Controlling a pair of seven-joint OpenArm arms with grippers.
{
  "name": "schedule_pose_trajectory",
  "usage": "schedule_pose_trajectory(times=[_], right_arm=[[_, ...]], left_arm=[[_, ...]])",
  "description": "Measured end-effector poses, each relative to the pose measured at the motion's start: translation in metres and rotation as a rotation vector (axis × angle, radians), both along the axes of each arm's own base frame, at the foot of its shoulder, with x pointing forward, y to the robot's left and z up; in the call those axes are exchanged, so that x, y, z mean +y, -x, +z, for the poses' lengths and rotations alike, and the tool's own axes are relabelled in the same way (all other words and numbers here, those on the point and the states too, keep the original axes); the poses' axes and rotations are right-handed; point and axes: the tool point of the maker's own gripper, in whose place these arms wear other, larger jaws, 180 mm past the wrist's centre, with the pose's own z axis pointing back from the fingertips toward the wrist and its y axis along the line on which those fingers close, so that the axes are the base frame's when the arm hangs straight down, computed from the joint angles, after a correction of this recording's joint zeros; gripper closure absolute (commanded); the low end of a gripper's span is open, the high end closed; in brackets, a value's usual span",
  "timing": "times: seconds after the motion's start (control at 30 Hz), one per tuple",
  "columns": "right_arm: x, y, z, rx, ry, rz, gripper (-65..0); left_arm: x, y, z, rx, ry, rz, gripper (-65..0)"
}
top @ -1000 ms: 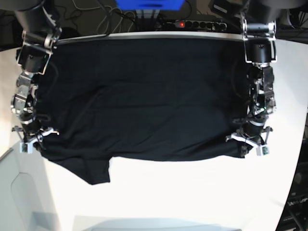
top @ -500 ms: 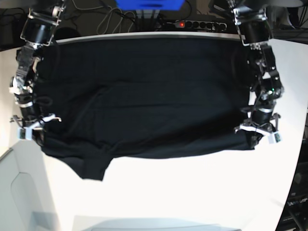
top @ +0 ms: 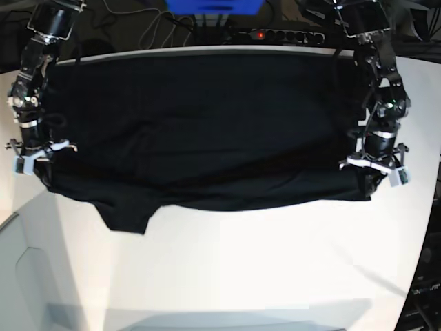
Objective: Fold the T-shirt properly
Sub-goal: 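Grasp the hem and fold it over toward the collar edge, then lower the folded hem onto the shirt and open both grippers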
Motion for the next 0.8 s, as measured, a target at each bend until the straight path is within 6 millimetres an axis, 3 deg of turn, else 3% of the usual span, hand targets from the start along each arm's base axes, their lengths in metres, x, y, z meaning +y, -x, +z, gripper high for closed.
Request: schedule_pose_trajectory(times=[0.17,0.37,0.57,0.8], right_arm=[[-0.015,0.005,0.004,-0.008,0.006,-0.033,0.0],[-0.001,0.03,-0.018,0.066,-0.003,0.054,0.0],[0.001,0.057,-0.038,0.137,-0.006,0.062,0.0],[0.001,0.068,-0.045,0.16,-0.009,0.061,0.0]], left_arm=[[0.018,0.016,0.002,-0.025,0.079,0.063,0.0],[0.02,0.041,-0.018,0.03,0.11,0.076,0.0],[0.025,0.071,-0.041,0.112,0.11,0.101,0.0],[0.026,0.091,-0.055,0.162,0.114,0.116,0.0]])
